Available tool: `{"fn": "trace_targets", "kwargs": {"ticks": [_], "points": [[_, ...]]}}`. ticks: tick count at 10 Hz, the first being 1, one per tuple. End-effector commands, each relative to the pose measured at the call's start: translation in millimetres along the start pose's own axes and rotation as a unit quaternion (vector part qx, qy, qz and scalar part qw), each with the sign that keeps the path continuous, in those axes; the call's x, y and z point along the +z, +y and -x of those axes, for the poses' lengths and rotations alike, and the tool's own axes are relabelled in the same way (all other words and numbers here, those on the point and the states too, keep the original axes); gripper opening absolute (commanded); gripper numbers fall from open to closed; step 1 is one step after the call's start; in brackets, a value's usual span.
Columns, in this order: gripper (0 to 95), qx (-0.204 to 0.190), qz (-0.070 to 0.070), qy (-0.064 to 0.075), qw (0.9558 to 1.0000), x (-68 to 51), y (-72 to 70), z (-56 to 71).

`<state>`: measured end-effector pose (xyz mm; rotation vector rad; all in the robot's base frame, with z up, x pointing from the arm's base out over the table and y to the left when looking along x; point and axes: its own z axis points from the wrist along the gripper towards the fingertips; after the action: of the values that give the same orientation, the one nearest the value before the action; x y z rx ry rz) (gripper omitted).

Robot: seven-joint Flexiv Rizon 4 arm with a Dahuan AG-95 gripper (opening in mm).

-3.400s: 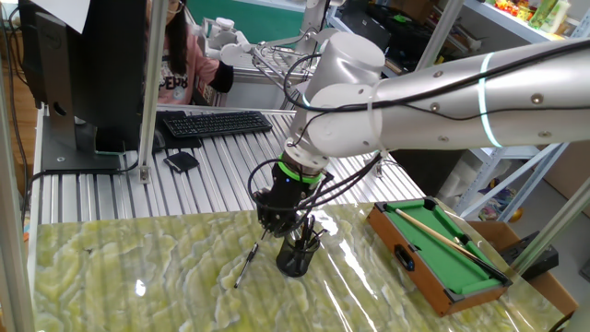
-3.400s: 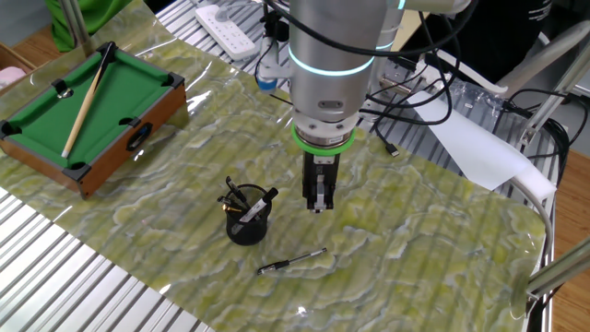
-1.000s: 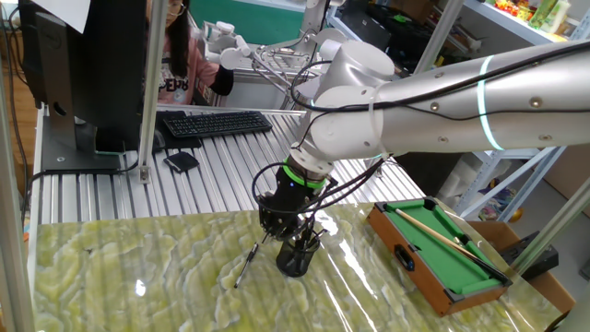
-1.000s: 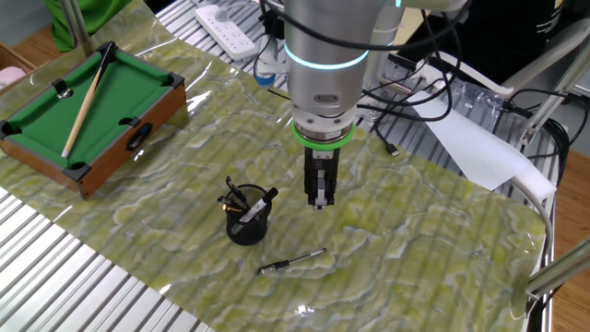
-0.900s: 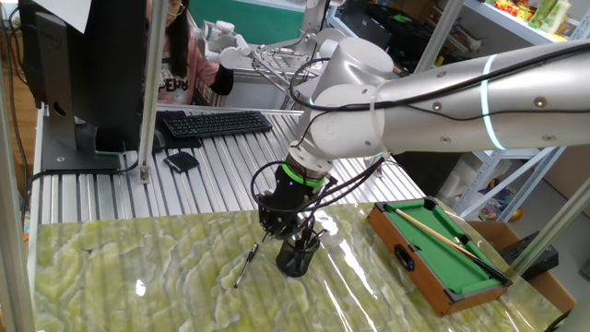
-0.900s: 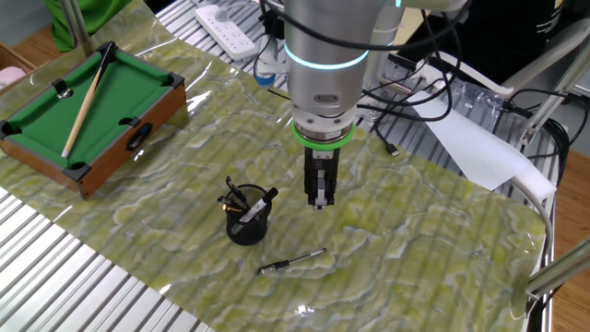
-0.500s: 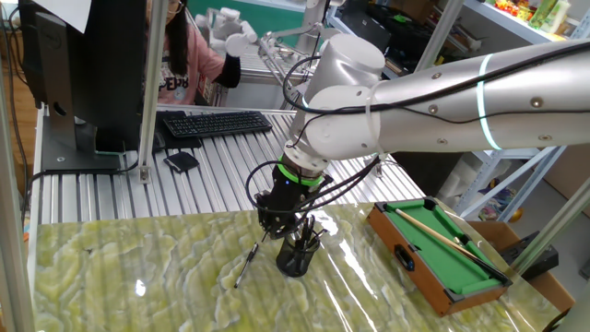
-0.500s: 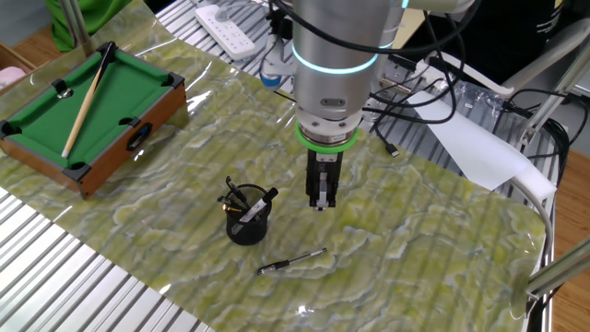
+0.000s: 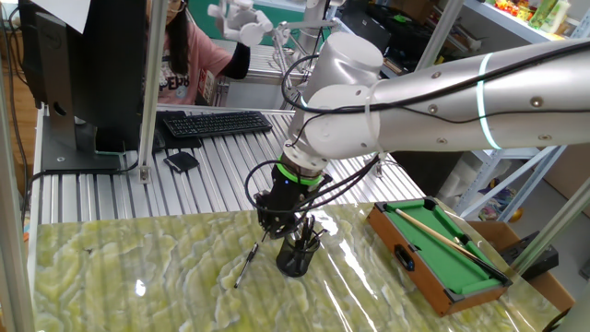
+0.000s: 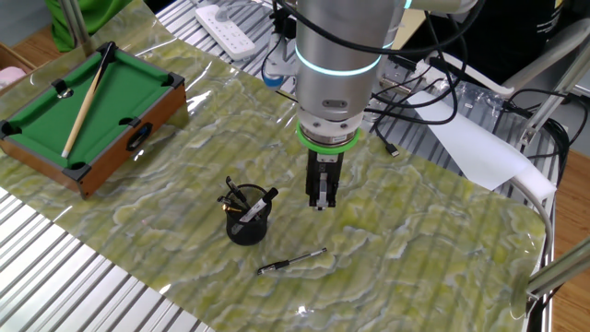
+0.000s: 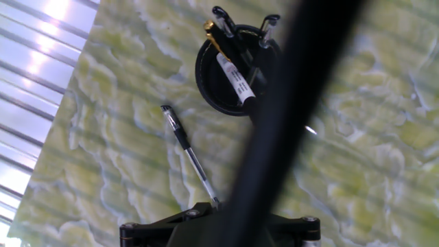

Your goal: Put the pen into the pen holder

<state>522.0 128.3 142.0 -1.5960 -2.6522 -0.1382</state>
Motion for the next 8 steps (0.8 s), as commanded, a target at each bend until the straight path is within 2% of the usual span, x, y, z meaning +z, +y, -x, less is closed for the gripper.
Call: {"fn": "trace_targets", "kwargs": {"ticks": [1, 2, 5, 7, 8], "points": [[0.0, -0.002, 0.001, 0.003, 1.0, 0.4, -0.4, 0.0], [0.0, -0.003, 0.0, 0.001, 1.0, 0.4, -0.4, 0.0], [0.0, -0.007, -0.011, -0.02, 0.9997, 0.4, -0.4, 0.0], [0.0, -0.009, -0.008, -0.011, 0.9999, 0.4, -0.4, 0.0], [0.0, -0.019, -0.008, -0.011, 0.9997, 0.4, -0.4, 0.0]]}}
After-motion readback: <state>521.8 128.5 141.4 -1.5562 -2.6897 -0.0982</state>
